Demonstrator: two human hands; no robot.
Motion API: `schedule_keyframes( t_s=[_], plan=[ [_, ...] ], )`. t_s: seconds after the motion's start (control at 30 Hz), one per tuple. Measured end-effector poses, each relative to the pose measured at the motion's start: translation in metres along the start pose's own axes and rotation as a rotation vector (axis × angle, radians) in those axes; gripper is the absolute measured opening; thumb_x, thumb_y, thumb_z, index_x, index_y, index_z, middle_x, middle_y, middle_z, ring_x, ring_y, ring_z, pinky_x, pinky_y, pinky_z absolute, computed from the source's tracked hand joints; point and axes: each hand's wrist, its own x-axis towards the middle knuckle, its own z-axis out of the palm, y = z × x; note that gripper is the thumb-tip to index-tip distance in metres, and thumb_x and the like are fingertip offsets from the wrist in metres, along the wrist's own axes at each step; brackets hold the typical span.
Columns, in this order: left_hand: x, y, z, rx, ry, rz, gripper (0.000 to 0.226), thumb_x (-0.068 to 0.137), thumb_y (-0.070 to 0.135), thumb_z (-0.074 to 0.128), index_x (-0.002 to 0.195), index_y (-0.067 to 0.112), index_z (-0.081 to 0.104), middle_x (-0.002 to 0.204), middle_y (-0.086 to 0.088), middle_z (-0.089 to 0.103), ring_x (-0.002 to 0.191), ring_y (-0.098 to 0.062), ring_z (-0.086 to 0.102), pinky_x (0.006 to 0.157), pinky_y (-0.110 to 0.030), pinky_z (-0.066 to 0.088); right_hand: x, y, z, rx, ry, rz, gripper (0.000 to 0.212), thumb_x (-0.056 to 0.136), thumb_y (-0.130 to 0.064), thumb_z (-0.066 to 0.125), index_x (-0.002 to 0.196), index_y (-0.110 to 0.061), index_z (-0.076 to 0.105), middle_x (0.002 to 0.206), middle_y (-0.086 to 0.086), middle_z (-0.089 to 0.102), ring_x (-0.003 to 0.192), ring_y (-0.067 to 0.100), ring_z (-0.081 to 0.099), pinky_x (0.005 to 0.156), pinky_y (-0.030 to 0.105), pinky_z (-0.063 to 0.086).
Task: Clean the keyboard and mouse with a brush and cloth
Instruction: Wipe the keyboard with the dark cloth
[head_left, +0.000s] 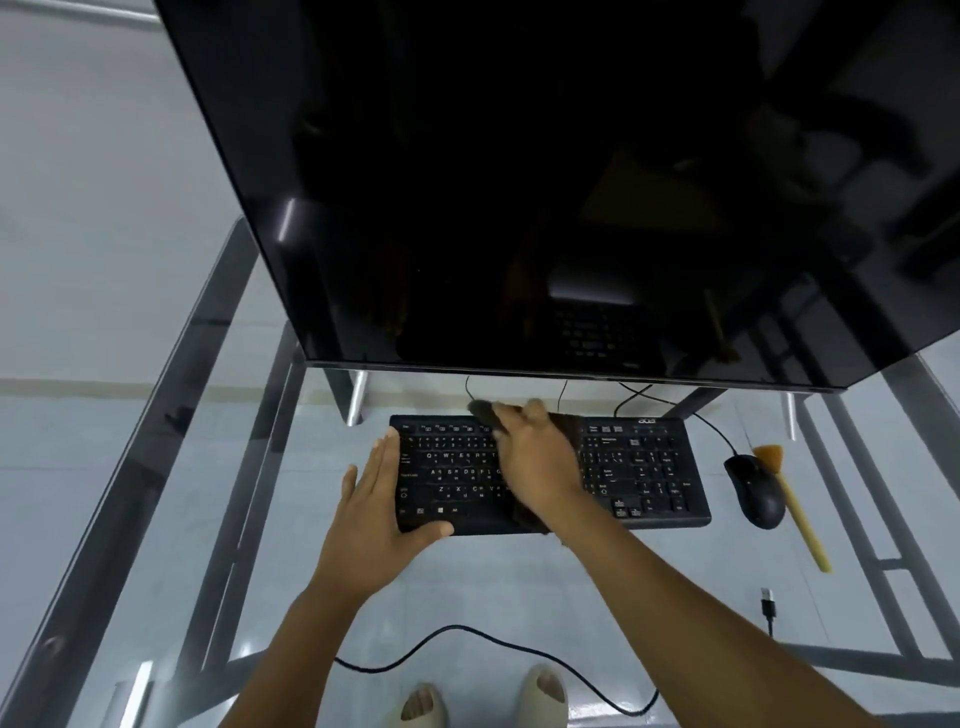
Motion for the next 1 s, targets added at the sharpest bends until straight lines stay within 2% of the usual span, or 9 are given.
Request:
schedule_keyframes(
  t_s=[0.13, 0.23, 0.3, 0.4, 0.53, 0.7, 0.83, 0.93, 1.0],
  plan=[
    [0.001, 0.001, -0.011, -0.081, -0.026, -0.019, 0.118, 0.068, 0.056, 0.076, 0.151, 0.03, -0.004, 0.156, 0.009, 0.021, 0.14, -0.016, 0.02, 0.114, -0.052, 0.023, -0.016, -0.032, 0.012, 0.019, -0.167, -0.33, 0.046, 0.096, -0.023, 0.051, 0.141, -0.026, 0.044, 0.108, 0.007, 0.048, 0.082, 0.025, 0.058, 0.063, 0.033, 0.05],
    [0.0, 0.002, -0.016, -0.105, -0.025, -0.014, 0.12, 0.067, 0.051, 0.079, 0.149, 0.035, -0.007, 0.155, 0.009, 0.023, 0.137, -0.014, 0.02, 0.111, -0.053, 0.027, 0.01, -0.032, 0.014, 0.04, -0.046, -0.143, 0.042, 0.096, -0.024, 0.049, 0.138, -0.028, 0.048, 0.112, 0.007, 0.049, 0.083, 0.026, 0.061, 0.07, 0.036, 0.055],
    [-0.002, 0.001, -0.018, -0.118, -0.011, -0.005, 0.121, 0.067, 0.049, 0.08, 0.145, 0.038, -0.012, 0.154, 0.011, 0.022, 0.135, -0.007, 0.02, 0.112, -0.052, 0.027, 0.005, -0.049, 0.021, 0.047, -0.06, -0.159, 0.043, 0.097, -0.023, 0.047, 0.139, -0.027, 0.046, 0.114, 0.008, 0.047, 0.084, 0.028, 0.06, 0.07, 0.037, 0.054],
    [-0.003, 0.003, -0.02, -0.131, 0.002, -0.014, 0.121, 0.067, 0.047, 0.081, 0.142, 0.037, -0.013, 0.152, 0.014, 0.022, 0.13, 0.008, 0.015, 0.114, -0.049, 0.024, -0.016, -0.062, 0.028, 0.083, -0.202, -0.342, 0.044, 0.096, -0.024, 0.048, 0.14, -0.032, 0.044, 0.104, 0.004, 0.045, 0.083, 0.025, 0.057, 0.064, 0.031, 0.048],
    [-0.001, -0.001, -0.02, -0.088, 0.007, 0.011, 0.122, 0.066, 0.05, 0.08, 0.148, 0.029, -0.008, 0.151, 0.014, 0.022, 0.132, 0.003, 0.017, 0.116, -0.038, 0.014, -0.002, -0.033, 0.016, 0.066, -0.124, -0.216, 0.04, 0.094, -0.022, 0.053, 0.132, -0.036, 0.054, 0.093, -0.004, 0.04, 0.076, 0.02, 0.056, 0.062, 0.03, 0.049],
    [-0.002, -0.012, -0.015, -0.006, 0.0, 0.047, 0.116, 0.068, 0.065, 0.064, 0.15, 0.027, -0.01, 0.158, 0.011, 0.012, 0.145, -0.011, 0.013, 0.118, -0.035, 0.003, -0.042, -0.054, 0.018, 0.084, -0.409, -0.548, 0.038, 0.095, -0.02, 0.053, 0.127, -0.039, 0.057, 0.092, 0.0, 0.041, 0.076, 0.017, 0.049, 0.058, 0.031, 0.043],
    [-0.001, -0.011, -0.013, 0.011, -0.024, 0.04, 0.119, 0.07, 0.059, 0.071, 0.151, 0.025, -0.009, 0.159, 0.01, 0.006, 0.146, -0.01, 0.005, 0.116, -0.032, -0.003, -0.03, -0.038, 0.021, 0.147, -0.22, -0.303, 0.039, 0.094, -0.016, 0.054, 0.129, -0.033, 0.058, 0.095, -0.002, 0.042, 0.078, 0.015, 0.051, 0.064, 0.028, 0.047],
    [-0.002, -0.012, -0.013, 0.051, -0.021, 0.054, 0.117, 0.069, 0.058, 0.07, 0.152, 0.022, -0.005, 0.158, 0.01, 0.007, 0.146, -0.012, 0.007, 0.119, -0.039, 0.004, -0.049, -0.05, 0.027, 0.134, -0.325, -0.472, 0.04, 0.094, -0.016, 0.054, 0.128, -0.035, 0.057, 0.096, -0.001, 0.043, 0.08, 0.017, 0.052, 0.063, 0.024, 0.04],
    [-0.002, -0.012, -0.013, 0.069, -0.038, 0.05, 0.117, 0.07, 0.056, 0.072, 0.151, 0.023, -0.005, 0.158, 0.008, 0.009, 0.146, -0.013, 0.008, 0.118, -0.038, 0.002, -0.045, -0.044, 0.025, 0.102, -0.312, -0.424, 0.039, 0.095, -0.018, 0.054, 0.129, -0.038, 0.056, 0.096, -0.003, 0.042, 0.079, 0.015, 0.052, 0.061, 0.022, 0.038]
  ],
)
